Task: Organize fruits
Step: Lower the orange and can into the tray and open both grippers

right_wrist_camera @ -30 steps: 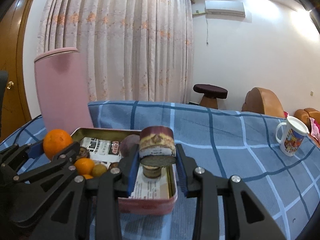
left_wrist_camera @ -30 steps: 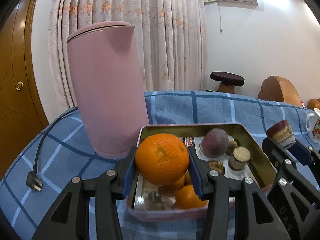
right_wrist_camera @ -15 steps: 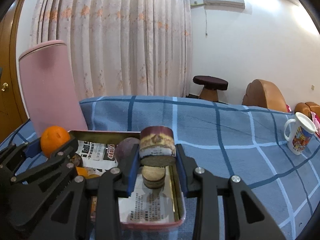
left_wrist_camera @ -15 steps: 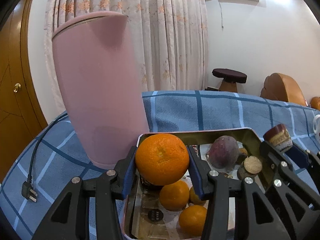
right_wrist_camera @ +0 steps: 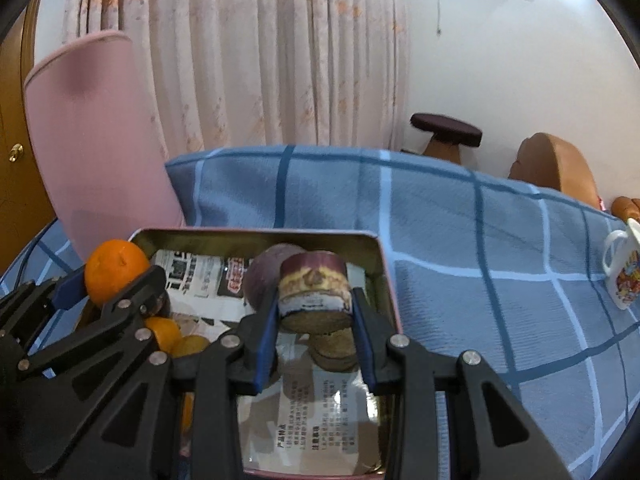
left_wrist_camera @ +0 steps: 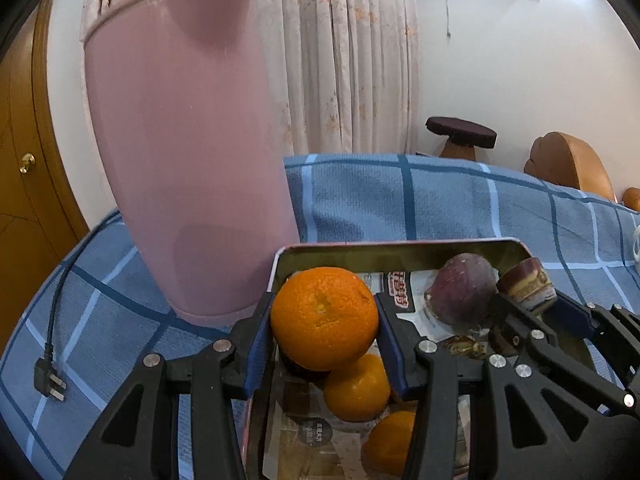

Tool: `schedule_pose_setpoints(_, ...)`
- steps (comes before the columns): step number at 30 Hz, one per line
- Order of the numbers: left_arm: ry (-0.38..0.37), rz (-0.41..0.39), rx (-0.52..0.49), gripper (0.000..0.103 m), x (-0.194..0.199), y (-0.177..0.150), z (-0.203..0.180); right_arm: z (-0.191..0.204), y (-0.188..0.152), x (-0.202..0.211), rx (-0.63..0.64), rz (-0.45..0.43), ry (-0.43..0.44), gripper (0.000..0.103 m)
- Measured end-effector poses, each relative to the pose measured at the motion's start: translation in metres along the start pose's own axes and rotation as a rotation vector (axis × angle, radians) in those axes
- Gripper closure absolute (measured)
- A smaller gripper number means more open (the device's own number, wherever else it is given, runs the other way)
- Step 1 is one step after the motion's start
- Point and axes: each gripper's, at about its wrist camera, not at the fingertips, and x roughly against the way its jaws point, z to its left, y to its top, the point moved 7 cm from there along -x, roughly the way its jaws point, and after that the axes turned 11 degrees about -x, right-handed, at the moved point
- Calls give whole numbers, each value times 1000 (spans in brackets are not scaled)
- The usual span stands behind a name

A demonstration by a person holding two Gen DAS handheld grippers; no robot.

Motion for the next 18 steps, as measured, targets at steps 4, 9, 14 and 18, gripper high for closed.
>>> schedule_pose_setpoints(4, -14, 12, 7, 53, -7, 2, 2, 2, -1, -4, 8, 21, 3, 65)
schedule_pose_setpoints(9, -11, 14, -13, 53, -8, 3, -1, 2, -3, -5, 10, 28, 1, 64)
schedule_pose_setpoints(14, -12, 14, -21, 53, -10, 4, -2, 4, -2, -8, 12, 25, 6, 64)
schedule_pose_setpoints(18, -20, 11, -17, 53, -7, 3, -1, 4, -2, -3, 8, 14, 29, 64)
